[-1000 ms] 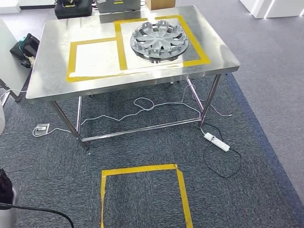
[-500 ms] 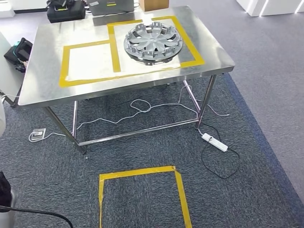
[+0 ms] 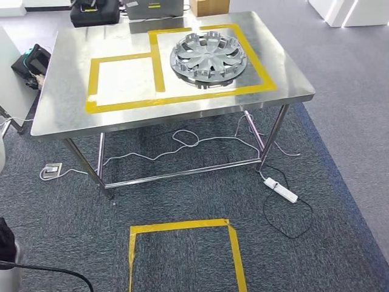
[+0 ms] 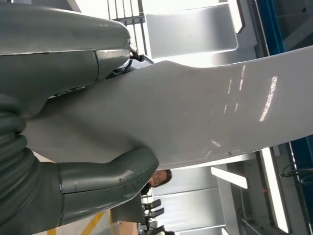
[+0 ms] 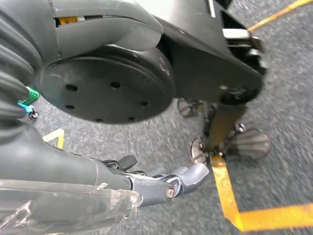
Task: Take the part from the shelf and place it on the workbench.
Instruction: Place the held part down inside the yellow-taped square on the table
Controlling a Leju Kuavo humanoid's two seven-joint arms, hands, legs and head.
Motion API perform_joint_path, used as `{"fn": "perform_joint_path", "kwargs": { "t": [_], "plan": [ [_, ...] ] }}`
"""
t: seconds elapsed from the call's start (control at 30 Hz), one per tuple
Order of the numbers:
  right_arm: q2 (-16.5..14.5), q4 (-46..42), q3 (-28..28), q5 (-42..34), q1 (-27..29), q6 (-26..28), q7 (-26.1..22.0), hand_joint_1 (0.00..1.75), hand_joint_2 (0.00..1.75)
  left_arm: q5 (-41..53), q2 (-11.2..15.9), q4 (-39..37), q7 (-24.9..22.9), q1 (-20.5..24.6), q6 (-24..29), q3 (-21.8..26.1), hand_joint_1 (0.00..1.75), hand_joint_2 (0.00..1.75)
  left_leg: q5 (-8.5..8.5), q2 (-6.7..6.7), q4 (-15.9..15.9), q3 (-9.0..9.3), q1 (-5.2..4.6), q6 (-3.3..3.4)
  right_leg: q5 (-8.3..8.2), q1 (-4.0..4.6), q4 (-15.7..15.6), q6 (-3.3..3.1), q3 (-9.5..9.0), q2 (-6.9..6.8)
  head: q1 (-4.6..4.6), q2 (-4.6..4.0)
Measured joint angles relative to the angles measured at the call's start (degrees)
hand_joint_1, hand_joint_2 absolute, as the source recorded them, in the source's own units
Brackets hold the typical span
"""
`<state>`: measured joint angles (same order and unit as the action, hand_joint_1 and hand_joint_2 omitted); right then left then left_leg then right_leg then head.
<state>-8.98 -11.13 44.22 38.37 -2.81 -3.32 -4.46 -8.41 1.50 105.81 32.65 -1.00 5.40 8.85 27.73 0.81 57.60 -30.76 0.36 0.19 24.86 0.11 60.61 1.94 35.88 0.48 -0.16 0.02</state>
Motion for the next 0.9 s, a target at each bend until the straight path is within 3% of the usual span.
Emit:
{"fn": "perform_joint_path", "kwargs": {
  "t": [0.17,0.2,0.27,0.3,0.33,0.37,0.4,0.43,0.5,0.57,0.67,0.73,0.8,0.83,0.87,0.9],
  "plan": [
    [-0.03,0.0,0.0,0.04,-0.06,0.02,-0.03,0.0,1.75,0.05,0.03,0.02,0.01,0.21,0.0,-0.08,1.75,1.75,1.32,-0.07,0.97,-0.18,0.16,-1.51,0.23,0.02,-1.81,-1.1,-1.32,0.1,-0.32,0.01],
    [-0.04,0.0,0.0,0.05,-0.09,0.01,-0.04,0.0,1.75,0.07,0.05,0.02,0.01,0.29,0.01,-0.09,1.75,1.75,2.46,-0.15,3.22,-1.3,0.2,-1.84,0.3,-0.13,-2.01,-1.39,-1.57,0.06,-0.44,0.01],
    [-0.06,0.0,0.0,0.07,-0.13,0.0,-0.07,0.0,1.75,0.08,0.09,0.01,0.01,0.36,0.07,-0.13,1.75,1.75,5.35,-0.21,10.53,-5.42,0.28,-2.3,0.61,-0.19,-2.06,-1.8,-1.85,0.0,-0.62,0.0],
    [-0.07,0.0,0.0,0.08,-0.1,0.0,-0.07,0.0,1.75,0.08,0.1,0.01,0.0,0.33,0.1,-0.14,1.75,1.75,6.18,-0.21,13.91,-7.6,0.34,-2.45,0.79,-0.2,-2.06,-1.88,-2.0,0.0,-0.61,0.0],
    [-0.07,0.0,0.0,0.09,-0.06,0.0,-0.07,0.0,1.75,0.08,0.1,0.0,0.0,0.29,0.13,-0.15,1.75,1.75,5.92,-0.22,15.67,-9.08,0.4,-2.54,1.01,-0.23,-2.06,-1.89,-2.22,0.01,-0.61,0.0],
    [-0.1,0.0,0.0,0.1,-0.02,0.0,-0.07,0.0,1.75,0.09,0.1,0.0,0.0,0.28,0.14,-0.15,1.75,1.75,4.52,-0.22,15.38,-9.54,0.46,-2.6,1.25,-0.28,-2.06,-1.83,-2.55,0.04,-0.62,0.0],
    [-0.16,0.0,0.01,0.13,0.0,0.0,-0.07,0.0,1.75,0.12,0.11,0.0,0.0,0.29,0.15,-0.15,1.75,1.75,2.14,-0.24,12.95,-8.9,0.55,-2.66,1.54,-0.38,-2.06,-1.7,-2.98,0.09,-0.61,0.0],
    [-0.22,0.0,0.01,0.15,0.0,0.0,-0.07,0.0,1.75,0.15,0.13,-0.01,0.0,0.29,0.15,-0.15,1.75,1.75,-0.56,-0.35,9.24,-7.55,0.65,-2.76,1.86,-0.44,-2.06,-1.47,-3.4,0.15,-0.63,0.0],
    [-0.32,0.0,0.02,0.2,-0.08,0.0,-0.06,0.0,1.75,0.19,0.16,-0.04,0.0,0.4,0.16,-0.17,1.75,1.75,-3.38,-0.58,2.69,-4.9,0.7,-2.73,2.55,-0.31,-1.87,-0.79,-3.88,0.28,-0.85,0.01],
    [-0.32,0.0,0.03,0.23,-0.11,0.01,-0.05,0.0,1.75,0.2,0.14,-0.08,-0.04,0.45,0.17,-0.19,1.75,1.75,-3.02,-0.58,0.63,-4.11,0.55,-2.08,2.95,-0.09,-1.92,-0.17,-3.8,0.28,-0.92,0.01],
    [-0.33,0.0,0.08,0.31,-0.08,0.02,-0.07,0.0,1.75,0.28,0.12,-0.09,-0.09,0.46,0.17,-0.17,1.75,1.75,-2.57,-0.4,0.42,-3.76,0.67,-0.68,3.87,-0.19,-1.24,0.68,-3.52,0.08,-0.66,0.0],
    [-0.33,0.0,0.18,0.41,-0.15,0.01,-0.07,0.0,1.75,0.42,0.11,-0.09,-0.09,0.52,0.16,-0.14,1.75,1.75,-2.26,-0.42,0.35,-3.27,0.72,0.04,6.51,-0.23,4.08,1.12,-1.07,0.0,-0.41,0.0],
    [-0.33,0.0,0.31,0.48,-0.11,-0.01,-0.07,0.0,1.75,0.56,0.1,-0.09,-0.09,0.54,0.15,-0.13,1.75,1.75,-1.84,-0.42,0.36,-2.86,0.57,0.45,9.39,-0.23,11.89,1.26,3.39,-0.02,-0.29,0.0],
    [-0.33,0.0,0.36,0.49,-0.07,-0.01,-0.07,0.0,1.75,0.6,0.1,-0.1,-0.09,0.53,0.15,-0.13,1.75,1.75,-1.6,-0.38,0.37,-2.59,0.49,0.54,9.67,-0.23,14.23,1.22,5.03,-0.02,-0.28,0.0],
    [-0.33,0.0,0.41,0.51,-0.06,-0.02,-0.07,0.0,1.75,0.63,0.1,-0.1,-0.09,0.53,0.14,-0.13,1.75,1.75,-1.32,-0.32,0.37,-2.21,0.42,0.56,8.73,-0.22,14.39,1.11,5.62,-0.02,-0.28,0.0],
    [-0.33,0.0,0.46,0.52,-0.06,-0.02,-0.07,0.0,1.75,0.64,0.09,-0.11,-0.09,0.53,0.11,-0.13,1.75,1.75,-0.98,-0.25,0.37,-1.71,0.36,0.52,6.72,-0.21,12.28,0.91,5.08,-0.02,-0.28,0.0]
  ]
}}
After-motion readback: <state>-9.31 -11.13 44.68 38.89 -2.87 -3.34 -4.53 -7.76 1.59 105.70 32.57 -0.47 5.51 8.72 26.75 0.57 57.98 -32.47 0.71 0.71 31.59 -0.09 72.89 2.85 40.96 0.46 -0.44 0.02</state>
